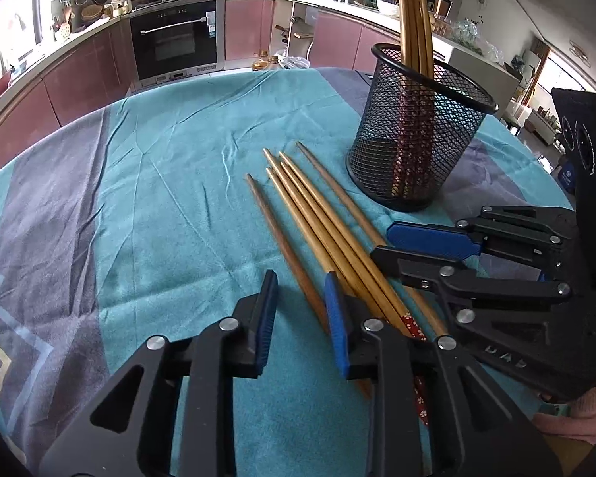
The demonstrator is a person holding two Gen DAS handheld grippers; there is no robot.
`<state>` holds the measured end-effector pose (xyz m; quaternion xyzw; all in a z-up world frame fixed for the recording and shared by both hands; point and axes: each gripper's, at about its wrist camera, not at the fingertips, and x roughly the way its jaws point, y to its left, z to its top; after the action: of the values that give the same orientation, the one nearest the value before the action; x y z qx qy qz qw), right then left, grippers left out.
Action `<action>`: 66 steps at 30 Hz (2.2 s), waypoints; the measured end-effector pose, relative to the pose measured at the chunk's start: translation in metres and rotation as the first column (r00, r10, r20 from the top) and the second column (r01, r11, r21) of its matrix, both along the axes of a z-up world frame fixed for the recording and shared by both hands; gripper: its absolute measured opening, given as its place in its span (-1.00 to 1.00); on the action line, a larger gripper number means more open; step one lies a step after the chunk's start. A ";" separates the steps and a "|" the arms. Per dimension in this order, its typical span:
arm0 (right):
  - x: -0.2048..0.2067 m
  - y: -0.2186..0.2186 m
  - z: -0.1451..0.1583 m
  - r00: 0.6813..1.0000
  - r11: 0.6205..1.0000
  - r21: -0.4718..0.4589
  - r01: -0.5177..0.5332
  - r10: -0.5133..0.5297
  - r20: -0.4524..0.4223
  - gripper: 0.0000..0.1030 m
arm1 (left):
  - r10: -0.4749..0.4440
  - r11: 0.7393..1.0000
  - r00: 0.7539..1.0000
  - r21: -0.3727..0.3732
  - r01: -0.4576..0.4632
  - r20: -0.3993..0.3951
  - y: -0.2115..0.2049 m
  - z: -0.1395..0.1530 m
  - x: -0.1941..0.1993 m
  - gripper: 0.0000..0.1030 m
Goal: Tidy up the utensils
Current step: 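Close the left tool on a red-tipped chopstick while the right tool grasps another, then lift both held chopsticks upright and carry them over the mesh cup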
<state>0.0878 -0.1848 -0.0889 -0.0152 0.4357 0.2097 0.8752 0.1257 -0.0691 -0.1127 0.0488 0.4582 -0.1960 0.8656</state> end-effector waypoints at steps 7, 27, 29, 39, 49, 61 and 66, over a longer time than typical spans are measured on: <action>0.005 -0.005 0.000 1.000 0.999 0.046 0.028 -0.027 -0.014 -0.83 | 0.019 1.000 1.000 0.008 -0.019 0.013 -0.003 -0.001 0.003 -0.73; -0.014 -0.016 0.005 0.997 0.994 0.087 -0.064 0.067 -0.031 -0.88 | -0.027 0.999 1.000 -0.029 0.027 0.009 0.004 0.003 -0.021 -0.82; -0.012 -0.014 0.003 0.997 0.995 0.078 -0.069 0.072 -0.039 -0.88 | -0.030 0.999 1.000 -0.022 0.030 -0.004 0.004 0.002 -0.020 -0.78; -0.006 -0.009 -0.001 0.997 0.995 0.074 -0.067 0.070 -0.040 -0.88 | -0.041 0.999 0.999 -0.020 0.040 -0.020 0.004 -0.002 -0.013 -0.75; -0.016 -0.018 0.011 0.998 0.993 0.104 -0.061 0.061 -0.001 -0.89 | -0.018 0.999 1.000 -0.045 0.018 -0.011 0.007 0.004 -0.018 -0.86; -0.033 -0.042 0.054 0.993 0.985 0.166 -0.049 0.030 0.112 -0.88 | -0.049 0.986 0.995 -0.153 0.062 0.088 0.017 0.051 -0.034 -0.86; -0.036 -0.054 0.073 0.987 0.982 0.187 -0.034 0.003 0.164 -0.88 | -0.065 0.974 0.989 -0.205 0.092 0.134 0.021 0.079 -0.039 -0.86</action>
<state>0.0517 -0.2392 -0.0155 0.0468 0.3408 0.2563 0.9033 0.0868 -0.0485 -0.0339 -0.0128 0.3767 -0.2739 0.8848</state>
